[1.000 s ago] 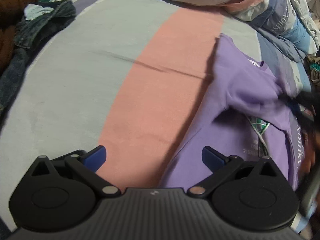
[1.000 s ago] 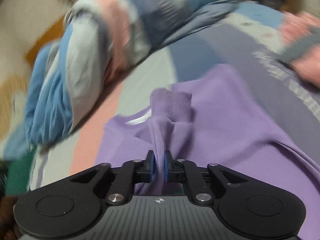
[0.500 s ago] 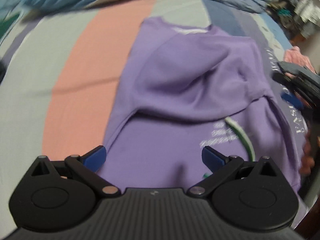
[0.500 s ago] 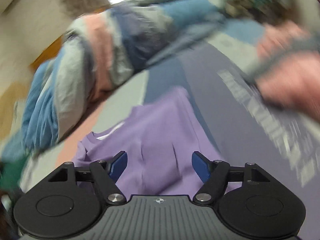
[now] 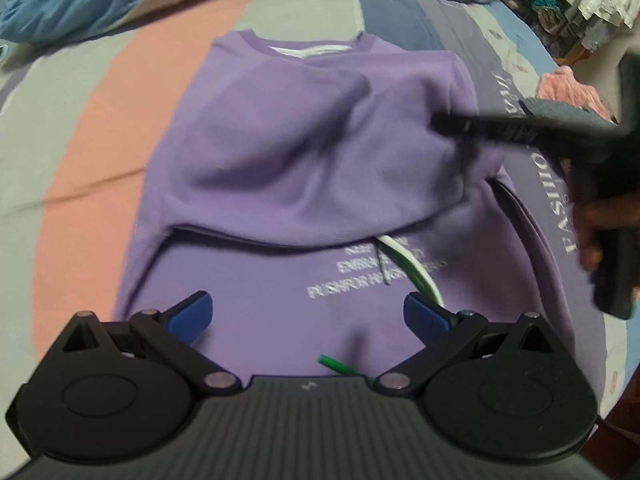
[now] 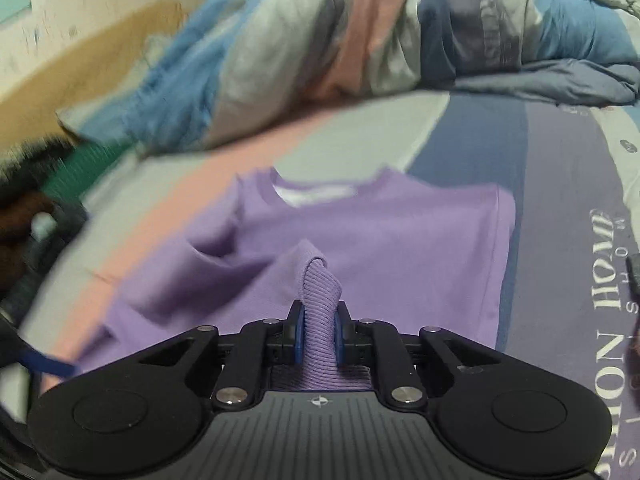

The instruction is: Fold clothes

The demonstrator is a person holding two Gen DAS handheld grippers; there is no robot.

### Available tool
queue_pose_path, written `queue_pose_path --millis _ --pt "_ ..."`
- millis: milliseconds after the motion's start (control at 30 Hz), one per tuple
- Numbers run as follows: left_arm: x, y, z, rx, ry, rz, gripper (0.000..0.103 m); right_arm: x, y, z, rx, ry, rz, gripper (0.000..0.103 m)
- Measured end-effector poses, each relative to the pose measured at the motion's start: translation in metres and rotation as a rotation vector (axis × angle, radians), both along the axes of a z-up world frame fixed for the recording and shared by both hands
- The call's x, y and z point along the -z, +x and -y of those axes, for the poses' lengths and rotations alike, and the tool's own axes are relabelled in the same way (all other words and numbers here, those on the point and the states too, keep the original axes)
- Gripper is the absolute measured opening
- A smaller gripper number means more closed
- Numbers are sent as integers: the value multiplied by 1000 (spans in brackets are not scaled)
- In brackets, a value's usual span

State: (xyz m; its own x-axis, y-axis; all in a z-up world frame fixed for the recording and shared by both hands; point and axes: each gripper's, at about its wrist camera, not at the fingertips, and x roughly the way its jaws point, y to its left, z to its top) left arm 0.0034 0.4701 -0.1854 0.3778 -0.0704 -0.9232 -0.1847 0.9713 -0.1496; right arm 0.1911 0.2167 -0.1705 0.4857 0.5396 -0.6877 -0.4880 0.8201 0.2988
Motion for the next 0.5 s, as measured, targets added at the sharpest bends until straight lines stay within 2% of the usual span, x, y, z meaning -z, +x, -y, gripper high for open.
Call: queue_pose_path --millis 167,267,333,400,467,500 --pt "-9 3 27 138 -21 126 103 -80 -2 -2 -13 238 19 14" --pt "-17 11 53 261 0 241 103 -131 2 -16 -90 378 43 14" --pt "-19 27 72 340 89 289 103 -155 2 -32 -158 392 76 14" --pt "-18 45 85 392 205 329 103 -169 -2 -48 -192 326 125 14" --pt "-14 67 84 386 346 359 103 -172 -7 -55 -180 281 129 14" --pt "-11 79 79 374 410 356 103 -172 -11 -53 -167 289 124 14"
